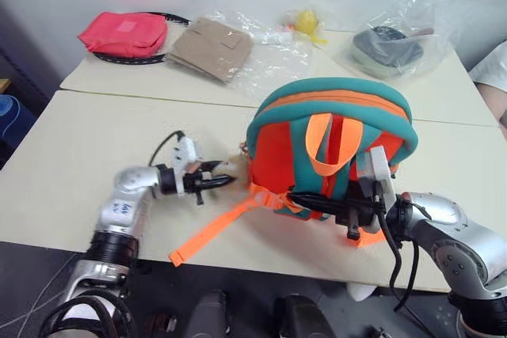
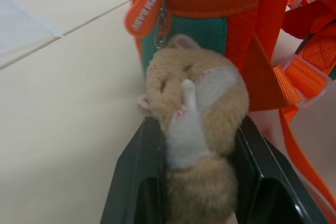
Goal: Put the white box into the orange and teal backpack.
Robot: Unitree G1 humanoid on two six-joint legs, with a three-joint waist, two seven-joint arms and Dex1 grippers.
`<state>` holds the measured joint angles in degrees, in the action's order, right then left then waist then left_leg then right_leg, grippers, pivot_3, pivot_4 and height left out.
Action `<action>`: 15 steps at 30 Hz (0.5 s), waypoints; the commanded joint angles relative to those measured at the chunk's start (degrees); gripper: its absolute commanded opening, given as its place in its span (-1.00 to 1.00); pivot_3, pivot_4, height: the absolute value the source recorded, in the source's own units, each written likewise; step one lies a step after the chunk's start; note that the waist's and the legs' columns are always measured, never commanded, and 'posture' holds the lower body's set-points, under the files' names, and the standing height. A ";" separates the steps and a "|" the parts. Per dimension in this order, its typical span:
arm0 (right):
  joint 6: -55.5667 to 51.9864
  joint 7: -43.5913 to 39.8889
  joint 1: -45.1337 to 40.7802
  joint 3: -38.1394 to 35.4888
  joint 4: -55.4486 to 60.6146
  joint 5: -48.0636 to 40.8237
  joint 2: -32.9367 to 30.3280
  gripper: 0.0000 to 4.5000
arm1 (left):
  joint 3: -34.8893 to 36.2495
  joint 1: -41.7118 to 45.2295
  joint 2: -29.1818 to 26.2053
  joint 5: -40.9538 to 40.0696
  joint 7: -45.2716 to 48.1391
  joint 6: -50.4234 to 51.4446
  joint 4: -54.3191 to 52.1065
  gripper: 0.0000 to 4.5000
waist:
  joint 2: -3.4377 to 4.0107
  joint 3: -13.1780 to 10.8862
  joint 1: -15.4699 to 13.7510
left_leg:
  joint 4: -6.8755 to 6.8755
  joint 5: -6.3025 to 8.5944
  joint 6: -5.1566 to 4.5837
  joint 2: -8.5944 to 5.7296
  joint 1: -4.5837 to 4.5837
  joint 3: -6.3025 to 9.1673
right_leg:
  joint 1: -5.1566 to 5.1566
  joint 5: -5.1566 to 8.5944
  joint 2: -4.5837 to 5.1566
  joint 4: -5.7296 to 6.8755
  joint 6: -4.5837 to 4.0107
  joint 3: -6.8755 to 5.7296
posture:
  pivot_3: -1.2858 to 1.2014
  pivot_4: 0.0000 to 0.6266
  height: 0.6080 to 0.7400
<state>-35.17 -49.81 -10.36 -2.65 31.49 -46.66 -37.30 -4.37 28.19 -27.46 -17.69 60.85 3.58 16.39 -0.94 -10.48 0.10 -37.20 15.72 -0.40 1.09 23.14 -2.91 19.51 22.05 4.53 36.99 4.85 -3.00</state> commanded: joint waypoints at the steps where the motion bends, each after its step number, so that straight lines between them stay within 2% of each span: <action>1: -0.16 2.78 1.32 -2.37 1.42 -2.52 1.69 -1.00 | -0.92 -2.67 0.13 1.20 -1.52 3.30 -1.90 -0.20 | 0.01 0.01 -0.04 | 0.01 0.00 0.00 -0.01 -0.02 0.00 | -0.02 0.00 0.02 0.00 0.00 0.00 | 0.03 -0.52 1.00; 2: 0.35 1.96 2.24 -2.57 1.12 -1.89 1.18 -1.00 | 0.44 -3.47 -0.57 -0.19 -1.69 4.45 -3.79 -0.11 | 0.01 0.01 -0.01 | 0.02 0.01 -0.01 -0.01 -0.03 0.01 | -0.03 0.00 0.03 0.01 0.00 0.00 | 0.03 -0.52 1.00; 3: 0.80 1.23 2.85 -2.65 0.96 -1.33 0.73 -0.69 | 1.38 -4.04 -1.07 -1.14 -1.67 5.26 -5.24 0.03 | 0.01 0.01 -0.01 | 0.03 0.01 -0.02 -0.01 -0.02 0.01 | -0.03 0.00 0.03 0.02 0.00 0.00 | 0.03 -0.52 1.00; 5: 3.14 -0.56 4.51 -3.30 0.79 1.02 -0.52 -0.42 | 3.59 -6.23 -3.81 -3.54 0.21 7.67 -9.33 0.31 | 0.01 0.00 0.06 | 0.05 0.02 -0.03 -0.01 0.00 0.01 | -0.03 0.00 0.03 0.05 0.00 0.00 | 0.03 -0.52 1.00; 7: 6.92 2.10 6.92 -9.49 0.08 1.52 1.13 -0.13 | 6.95 -11.30 -9.85 -5.07 3.09 9.25 -14.17 0.55 | 0.00 0.00 0.54 | 0.08 0.02 -0.03 0.00 0.00 0.01 | -0.02 0.00 0.02 0.02 0.00 0.00 | 0.03 -0.52 1.00; 9: 8.85 4.46 8.28 -14.06 -0.42 0.80 2.67 0.16 | 8.85 -14.47 -13.57 -5.45 4.40 9.10 -16.24 0.81 | 0.06 -0.03 1.24 | 0.21 0.02 0.03 0.08 -0.01 0.00 | 0.00 0.00 -0.03 -0.02 0.00 0.01 | 0.03 -0.52 1.00; 10: 9.88 1.49 12.55 -17.11 -0.57 1.49 1.07 0.29 | 11.05 -17.48 -15.88 -4.86 4.74 7.33 -16.91 0.94 | 0.09 -0.05 1.29 | 0.21 0.02 0.04 0.07 -0.04 0.00 | 0.01 0.00 -0.03 0.01 -0.01 0.01 | 0.03 -0.52 1.00; 12: 10.71 -3.33 18.65 -20.70 -1.31 2.02 -1.63 0.63 | 13.95 -21.52 -18.88 -4.39 5.32 4.89 -17.40 1.00 | 0.12 -0.06 1.02 | 0.23 0.02 0.03 0.06 -0.05 0.01 | -0.01 0.01 -0.01 -0.11 -0.01 0.00 | 0.03 -0.52 1.00; 14: 16.81 -11.53 24.73 -23.73 -7.91 7.47 -6.12 0.94 | 17.70 -26.76 -21.25 -3.33 3.79 4.40 -18.44 1.00 | 0.13 -0.07 0.69 | 0.21 0.07 -0.06 0.02 -0.05 0.05 | -0.08 0.01 0.03 -0.23 -0.01 0.03 | 0.03 -0.52 1.00; 15: 20.87 -14.72 26.20 -24.91 -12.28 10.49 -8.01 0.97 | 20.10 -29.36 -21.69 -4.18 3.72 4.36 -19.39 1.00 | 0.13 -0.07 0.68 | 0.21 0.11 -0.12 -0.01 -0.06 0.04 | -0.09 0.01 0.06 -0.29 -0.01 0.05 | 0.03 -0.52 1.00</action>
<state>-20.32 -58.96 14.50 -23.53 24.01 -40.23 -43.09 12.13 1.01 -48.43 -21.39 64.87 9.11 -0.07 -0.81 -10.54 0.78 -37.01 16.04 -0.88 1.05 23.08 -2.91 19.39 22.05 4.64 36.65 4.84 -2.91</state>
